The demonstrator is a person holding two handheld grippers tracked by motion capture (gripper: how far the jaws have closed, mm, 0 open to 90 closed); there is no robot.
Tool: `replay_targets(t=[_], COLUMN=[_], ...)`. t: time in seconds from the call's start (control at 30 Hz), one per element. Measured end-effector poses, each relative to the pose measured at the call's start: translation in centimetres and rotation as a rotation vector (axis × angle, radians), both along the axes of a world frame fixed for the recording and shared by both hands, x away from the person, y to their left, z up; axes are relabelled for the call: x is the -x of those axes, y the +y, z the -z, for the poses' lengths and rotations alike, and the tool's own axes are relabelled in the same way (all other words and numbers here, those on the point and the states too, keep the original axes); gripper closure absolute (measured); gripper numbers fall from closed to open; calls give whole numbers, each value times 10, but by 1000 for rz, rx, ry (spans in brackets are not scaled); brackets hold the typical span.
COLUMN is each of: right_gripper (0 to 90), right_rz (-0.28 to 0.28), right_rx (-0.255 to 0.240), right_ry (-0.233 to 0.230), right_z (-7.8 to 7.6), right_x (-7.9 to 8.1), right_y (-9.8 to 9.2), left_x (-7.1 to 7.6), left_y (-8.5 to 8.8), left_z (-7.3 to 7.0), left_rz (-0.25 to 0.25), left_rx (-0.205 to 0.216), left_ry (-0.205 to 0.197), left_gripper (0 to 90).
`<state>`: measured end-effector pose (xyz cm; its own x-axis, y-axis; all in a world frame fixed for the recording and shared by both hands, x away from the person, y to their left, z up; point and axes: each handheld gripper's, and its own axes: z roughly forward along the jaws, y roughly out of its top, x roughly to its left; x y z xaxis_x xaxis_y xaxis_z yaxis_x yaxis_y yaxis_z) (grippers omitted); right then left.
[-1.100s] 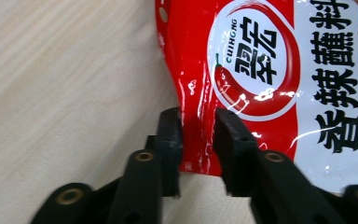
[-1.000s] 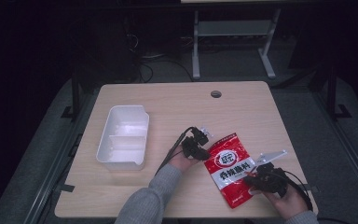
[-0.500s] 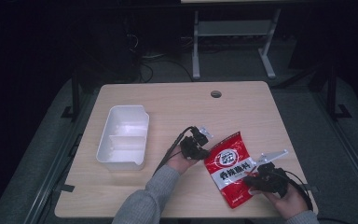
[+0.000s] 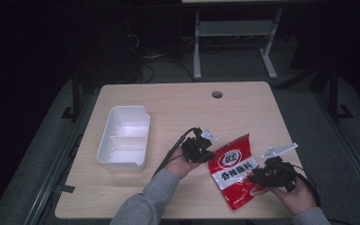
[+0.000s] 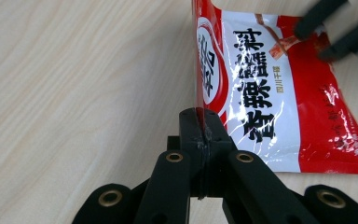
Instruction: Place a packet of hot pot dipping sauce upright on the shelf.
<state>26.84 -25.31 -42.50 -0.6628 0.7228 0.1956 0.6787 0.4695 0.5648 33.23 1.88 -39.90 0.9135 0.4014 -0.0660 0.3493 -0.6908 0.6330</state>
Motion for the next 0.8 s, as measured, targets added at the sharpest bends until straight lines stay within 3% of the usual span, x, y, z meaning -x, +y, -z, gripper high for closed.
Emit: replay_targets(t=[0.13, 0.17, 0.5, 0.8], right_gripper=[471, 435, 392, 391], right_rz=[8, 1, -105, -205], right_rx=[-15, -29, -45, -67], right_ry=[-3, -2, 35, 65], right_z=[-6, -10, -22, -23], right_x=[-14, -24, -71, -90], right_y=[-8, -13, -13, -2], left_x=[3, 5, 16, 22], left_y=[2, 3, 3, 0], left_z=[-5, -9, -28, -38], left_rz=[10, 17, 41, 66], left_rx=[0, 4, 30, 40], left_ry=[-15, -25, -70, -96], left_gripper=[894, 894, 894, 895])
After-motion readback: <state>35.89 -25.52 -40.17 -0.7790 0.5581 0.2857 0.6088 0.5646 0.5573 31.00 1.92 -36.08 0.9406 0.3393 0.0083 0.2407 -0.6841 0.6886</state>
